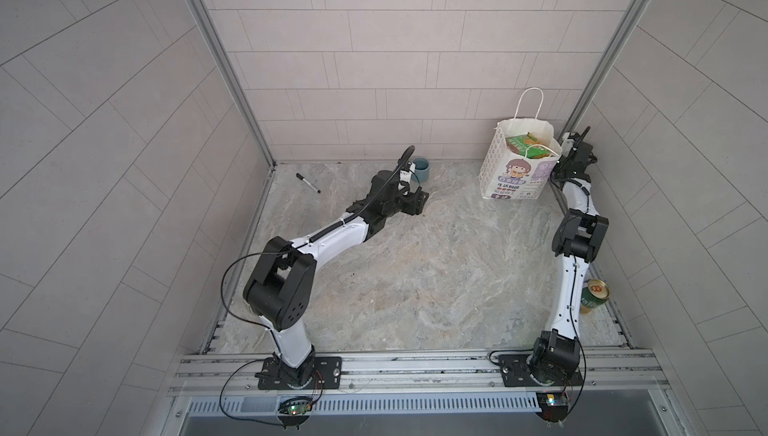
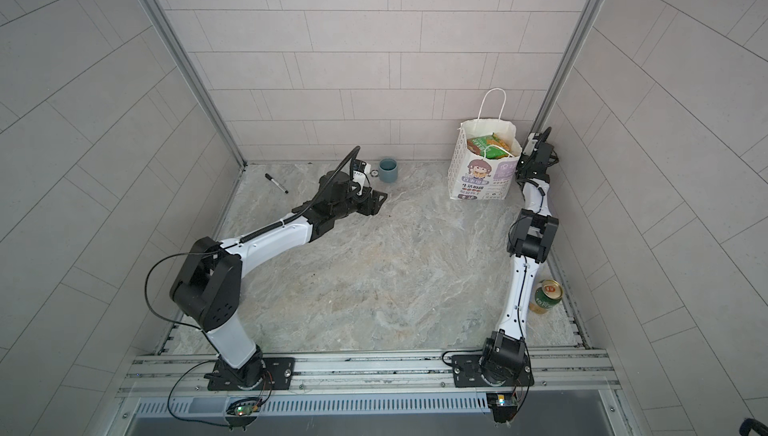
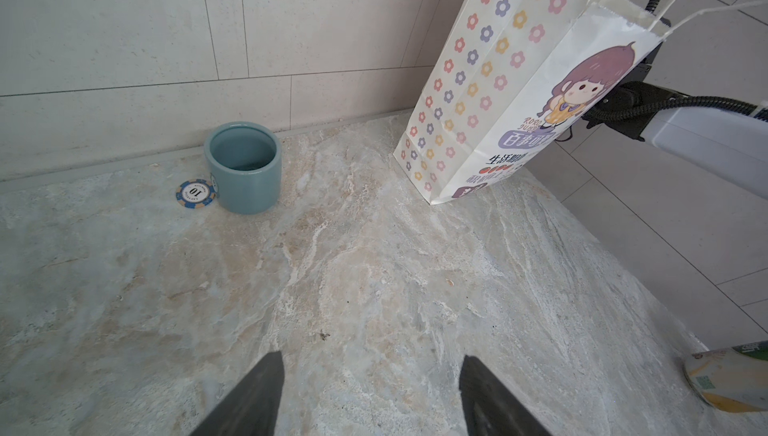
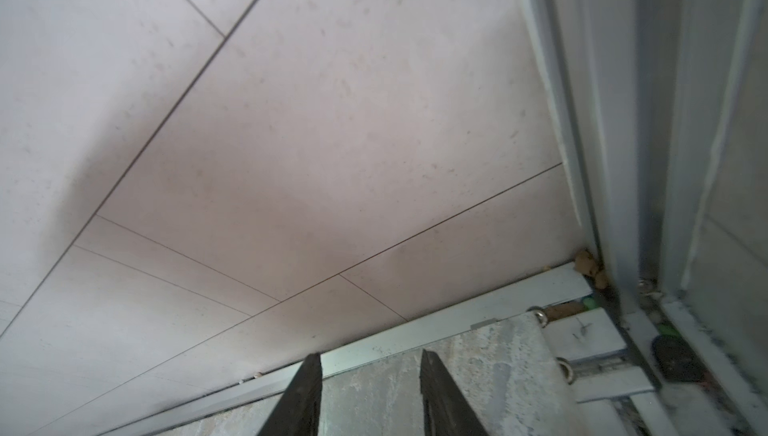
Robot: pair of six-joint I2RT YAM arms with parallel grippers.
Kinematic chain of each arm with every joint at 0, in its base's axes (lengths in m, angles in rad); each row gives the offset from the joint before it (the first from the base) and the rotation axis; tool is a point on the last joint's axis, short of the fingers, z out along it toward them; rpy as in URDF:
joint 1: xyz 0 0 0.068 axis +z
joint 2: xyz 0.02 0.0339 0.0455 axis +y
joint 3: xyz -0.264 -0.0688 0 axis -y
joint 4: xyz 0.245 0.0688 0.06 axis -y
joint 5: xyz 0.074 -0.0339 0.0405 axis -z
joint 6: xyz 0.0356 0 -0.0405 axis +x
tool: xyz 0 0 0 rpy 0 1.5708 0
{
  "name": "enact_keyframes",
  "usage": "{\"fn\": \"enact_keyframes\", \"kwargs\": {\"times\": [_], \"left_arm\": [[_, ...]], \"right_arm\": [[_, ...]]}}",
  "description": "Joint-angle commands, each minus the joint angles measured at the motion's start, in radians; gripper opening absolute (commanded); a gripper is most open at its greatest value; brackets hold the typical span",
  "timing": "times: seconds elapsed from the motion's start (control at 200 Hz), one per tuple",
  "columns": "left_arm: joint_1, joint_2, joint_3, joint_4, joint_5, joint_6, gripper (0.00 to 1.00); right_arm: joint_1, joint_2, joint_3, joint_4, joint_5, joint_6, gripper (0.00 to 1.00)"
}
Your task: Take the snacks out of the paper bag
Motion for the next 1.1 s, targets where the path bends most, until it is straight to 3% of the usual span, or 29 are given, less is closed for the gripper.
{"fn": "enact_keyframes", "kwargs": {"times": [0.0, 0.195, 0.365, 0.445, 0.61, 0.896, 1.096], "left_arm": [[-0.004, -0.057, -0.021, 0.029, -0.004, 0.023, 0.72], [-0.003, -0.066, -0.029, 0.004, -0.02, 0.056, 0.72], [-0.003, -0.08, -0.051, 0.009, -0.056, 0.08, 0.72], [0.003, -0.089, -0.06, 0.022, -0.073, 0.069, 0.72], [0.008, -0.122, -0.091, 0.044, -0.089, 0.059, 0.72], [0.011, -0.206, -0.201, 0.072, -0.183, 0.051, 0.72], [0.011, -0.27, -0.264, 0.088, -0.223, 0.052, 0.72]], "right_arm": [[0.029, 0.047, 0.041, 0.117, -0.086, 0.04, 0.5], [0.054, 0.085, 0.044, 0.256, -0.243, 0.068, 0.56], [0.073, 0.086, 0.027, 0.342, -0.38, 0.077, 0.56], [0.076, 0.082, -0.007, 0.485, -0.436, 0.156, 0.58], [0.078, 0.051, -0.071, 0.713, -0.507, 0.319, 0.52], [0.094, -0.196, -0.498, 0.868, -0.501, 0.288, 0.49], [0.122, -0.303, -0.672, 0.883, -0.513, 0.22, 0.48]]}}
